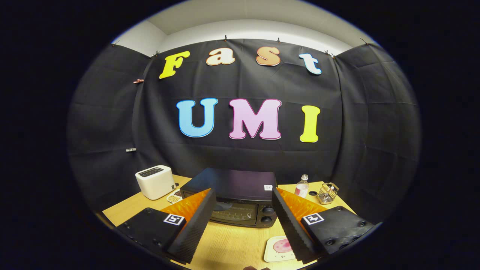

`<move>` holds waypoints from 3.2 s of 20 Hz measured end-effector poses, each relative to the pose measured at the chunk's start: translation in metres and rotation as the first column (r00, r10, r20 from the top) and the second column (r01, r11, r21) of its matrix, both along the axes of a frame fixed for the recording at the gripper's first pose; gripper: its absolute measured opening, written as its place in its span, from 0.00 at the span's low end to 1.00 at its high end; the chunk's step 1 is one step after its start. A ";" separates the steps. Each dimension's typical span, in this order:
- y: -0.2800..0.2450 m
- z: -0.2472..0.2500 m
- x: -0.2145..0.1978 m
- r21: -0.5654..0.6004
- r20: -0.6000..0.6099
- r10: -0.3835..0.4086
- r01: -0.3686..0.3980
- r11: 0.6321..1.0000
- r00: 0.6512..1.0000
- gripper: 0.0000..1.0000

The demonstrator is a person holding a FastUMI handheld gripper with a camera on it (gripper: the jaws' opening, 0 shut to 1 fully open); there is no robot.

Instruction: Open the toaster oven, put the food inside, and close the toaster oven door.

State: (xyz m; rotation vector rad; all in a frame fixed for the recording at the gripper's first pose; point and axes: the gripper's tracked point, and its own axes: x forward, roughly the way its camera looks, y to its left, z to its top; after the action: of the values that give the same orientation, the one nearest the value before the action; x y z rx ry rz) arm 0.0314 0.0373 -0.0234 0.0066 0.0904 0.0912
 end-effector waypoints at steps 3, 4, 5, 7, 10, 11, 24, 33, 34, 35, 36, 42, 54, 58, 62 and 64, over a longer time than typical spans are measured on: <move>-0.003 -0.008 0.017 -0.011 -0.024 -0.042 0.042 0.999 0.999 0.98; -0.001 -0.011 0.022 0.001 -0.034 -0.055 0.055 0.999 0.998 0.98; 0.002 -0.014 0.028 0.012 -0.047 -0.065 0.066 0.998 0.997 0.98; 0.010 -0.022 0.041 0.012 -0.068 -0.074 0.075 0.997 0.995 0.98; 0.028 -0.030 0.061 0.006 -0.084 -0.070 0.071 0.997 0.994 0.98; 0.036 -0.033 0.067 0.014 -0.092 -0.064 0.065 0.998 0.994 0.99; 0.077 -0.110 0.142 -0.007 -0.181 -0.143 0.144 0.990 0.973 0.99; 0.093 -0.141 0.146 -0.010 -0.276 -0.136 0.138 0.990 0.952 0.99; 0.093 -0.144 0.146 -0.024 -0.295 -0.132 0.131 0.991 0.946 0.99; 0.092 -0.146 0.142 -0.022 -0.313 -0.130 0.130 0.991 0.941 0.99; 0.092 -0.146 0.138 -0.014 -0.326 -0.130 0.133 0.991 0.936 1.00; 0.093 -0.160 0.095 -0.018 -0.350 -0.123 0.125 0.992 0.928 0.99; 0.089 -0.248 0.010 0.010 -0.570 -0.013 0.022 1.000 0.822 0.97; 0.070 -0.245 -0.004 0.019 -0.567 0.035 -0.029 0.999 0.823 0.98; 0.019 -0.213 -0.017 0.014 -0.546 0.076 -0.081 0.997 0.834 0.98; -0.015 -0.194 -0.017 0.010 -0.529 0.076 -0.084 0.996 0.845 0.98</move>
State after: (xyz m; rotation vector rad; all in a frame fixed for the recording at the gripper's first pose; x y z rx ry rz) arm 0.0146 0.0222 -0.2175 0.0150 0.6485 0.1714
